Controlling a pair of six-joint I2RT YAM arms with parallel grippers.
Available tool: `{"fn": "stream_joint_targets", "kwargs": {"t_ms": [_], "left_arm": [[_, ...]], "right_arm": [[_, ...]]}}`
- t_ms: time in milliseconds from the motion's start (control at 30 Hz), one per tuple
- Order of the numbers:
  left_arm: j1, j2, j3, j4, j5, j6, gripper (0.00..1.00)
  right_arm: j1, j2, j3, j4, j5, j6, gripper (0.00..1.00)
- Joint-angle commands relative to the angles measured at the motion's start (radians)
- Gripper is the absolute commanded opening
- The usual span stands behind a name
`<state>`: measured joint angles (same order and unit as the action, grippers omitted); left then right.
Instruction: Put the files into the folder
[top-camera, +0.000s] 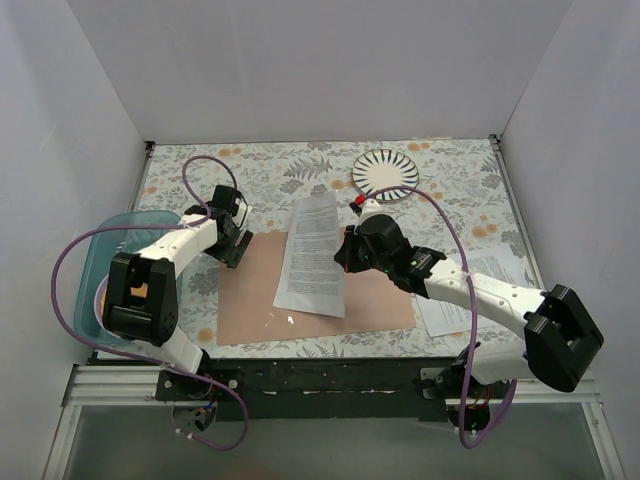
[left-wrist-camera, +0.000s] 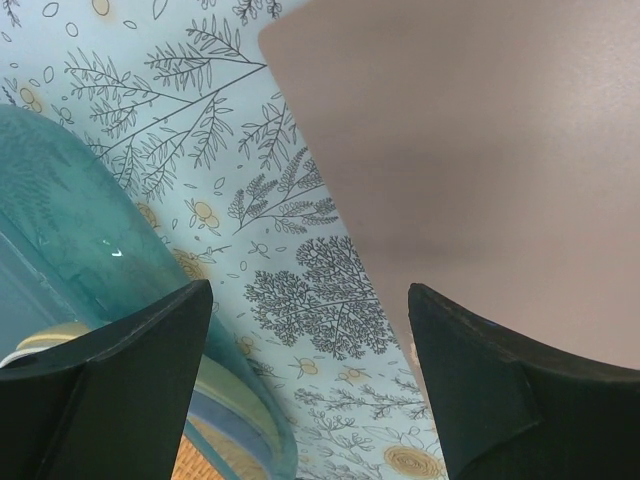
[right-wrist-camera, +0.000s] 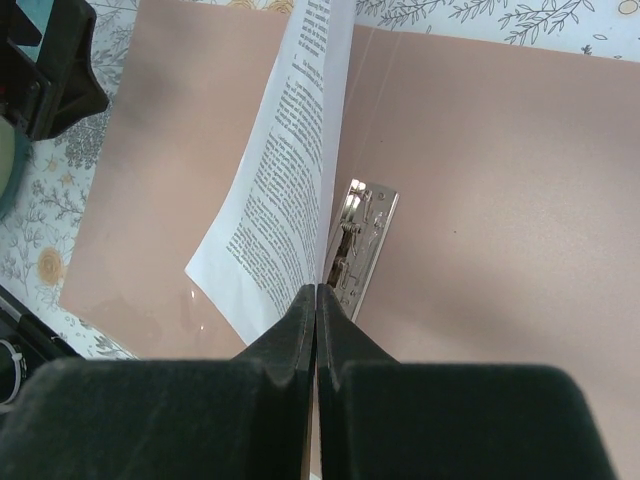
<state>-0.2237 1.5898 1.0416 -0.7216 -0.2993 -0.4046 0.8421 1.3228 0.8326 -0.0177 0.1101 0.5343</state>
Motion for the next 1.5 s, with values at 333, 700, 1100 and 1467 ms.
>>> {"fn": "stream_joint_targets", "kwargs": {"t_ms": [333, 700, 1100, 1467], "left_arm": [[-0.005, 0.053, 0.006, 0.111, -0.009, -0.033, 0.79], [-0.012, 0.065, -0.029, 0.143, 0.052, -0.056, 0.78], [-0.034, 0.114, -0.068, 0.163, 0.025, -0.054, 0.77], [-0.042, 0.114, -0.057, 0.145, 0.043, -0.062, 0.77]], "right_arm": [[0.009, -0.08, 0.029, -0.024, -0.024, -0.072, 0.01], [0.009, -0.086, 0.091, -0.096, -0.101, -0.146, 0.01], [0.0, -0.12, 0.083, -0.143, -0.159, -0.174, 0.01], [-0.003, -0.042, 0.071, -0.027, -0.239, -0.157, 0.01]]}}
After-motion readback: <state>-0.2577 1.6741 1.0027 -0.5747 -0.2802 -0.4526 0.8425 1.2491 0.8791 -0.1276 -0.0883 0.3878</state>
